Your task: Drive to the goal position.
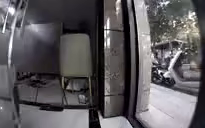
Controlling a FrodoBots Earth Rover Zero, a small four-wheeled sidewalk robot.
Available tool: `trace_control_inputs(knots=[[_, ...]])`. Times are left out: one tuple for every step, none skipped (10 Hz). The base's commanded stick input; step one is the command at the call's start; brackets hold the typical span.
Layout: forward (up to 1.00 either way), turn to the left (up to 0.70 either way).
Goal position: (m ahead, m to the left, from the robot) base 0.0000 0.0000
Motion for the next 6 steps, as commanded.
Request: trace_control_inputs(knots=[[0.45, 0.00], [0.45, 0.00], [0.45, -0.01], [0.45, -0.03], [0.45, -0.06], [0.45, -0.12]])
